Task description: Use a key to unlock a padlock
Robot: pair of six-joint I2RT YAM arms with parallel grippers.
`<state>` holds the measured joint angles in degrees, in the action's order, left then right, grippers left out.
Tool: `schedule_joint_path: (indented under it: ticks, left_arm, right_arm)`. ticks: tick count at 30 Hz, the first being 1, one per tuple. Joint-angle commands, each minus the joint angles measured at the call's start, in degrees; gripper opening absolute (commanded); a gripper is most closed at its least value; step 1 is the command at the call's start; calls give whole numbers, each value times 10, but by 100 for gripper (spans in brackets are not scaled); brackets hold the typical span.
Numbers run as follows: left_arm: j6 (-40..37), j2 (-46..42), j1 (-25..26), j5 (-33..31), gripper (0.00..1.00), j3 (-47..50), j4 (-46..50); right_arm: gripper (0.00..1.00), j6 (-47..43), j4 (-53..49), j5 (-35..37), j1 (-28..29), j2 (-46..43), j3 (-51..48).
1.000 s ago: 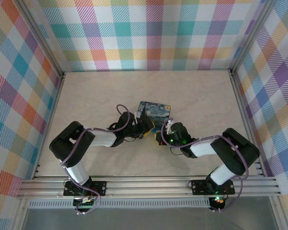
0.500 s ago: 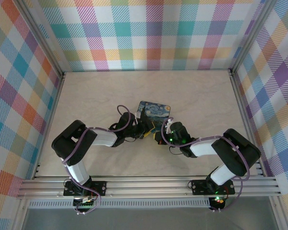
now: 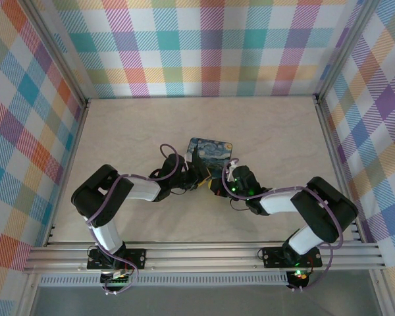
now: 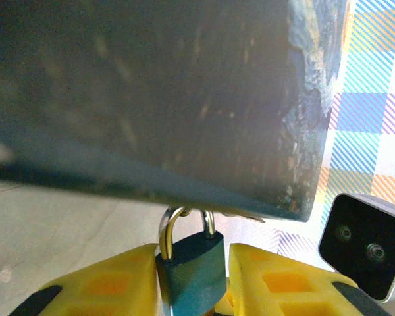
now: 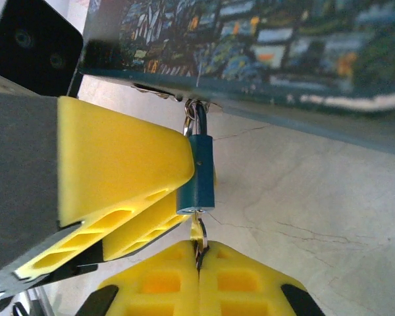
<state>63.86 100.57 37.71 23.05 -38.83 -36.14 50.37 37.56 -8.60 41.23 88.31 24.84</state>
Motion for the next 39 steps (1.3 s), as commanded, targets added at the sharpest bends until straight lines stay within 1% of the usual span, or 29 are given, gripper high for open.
schedule_joint_path:
  ticks: [1,6,15,21,23,26,29,32,36,39]
  left_arm:
    - [15,8,-2,9,28,0,0]
    - [15,6,-2,8,21,2,1]
    - [21,-4,-2,5,11,6,1]
    - [37,-13,-2,-1,6,10,4]
    - [45,-15,-2,-3,4,11,6]
    - [53,-20,-2,-4,0,11,9]
    - [55,-23,-2,-3,0,8,19]
    - [59,-24,-2,-3,0,8,18]
    - [63,-27,-2,-2,0,8,19]
    - [66,-30,-2,-2,0,8,20]
  right_arm:
    - [0,30,23,-14,5,-20,20]
    - [0,52,34,-20,6,-20,20]
    - [1,69,31,-24,6,-9,23]
    - [16,43,-9,-2,6,-30,23]
    - [22,32,-41,10,6,-43,19]
    - [31,23,-61,36,6,-65,3]
    - [38,5,-87,57,6,-91,-8]
    - [45,-39,-140,79,6,-124,-3]
    - [56,-125,-223,116,6,-180,17]
    - [67,-197,-264,143,6,-227,30]
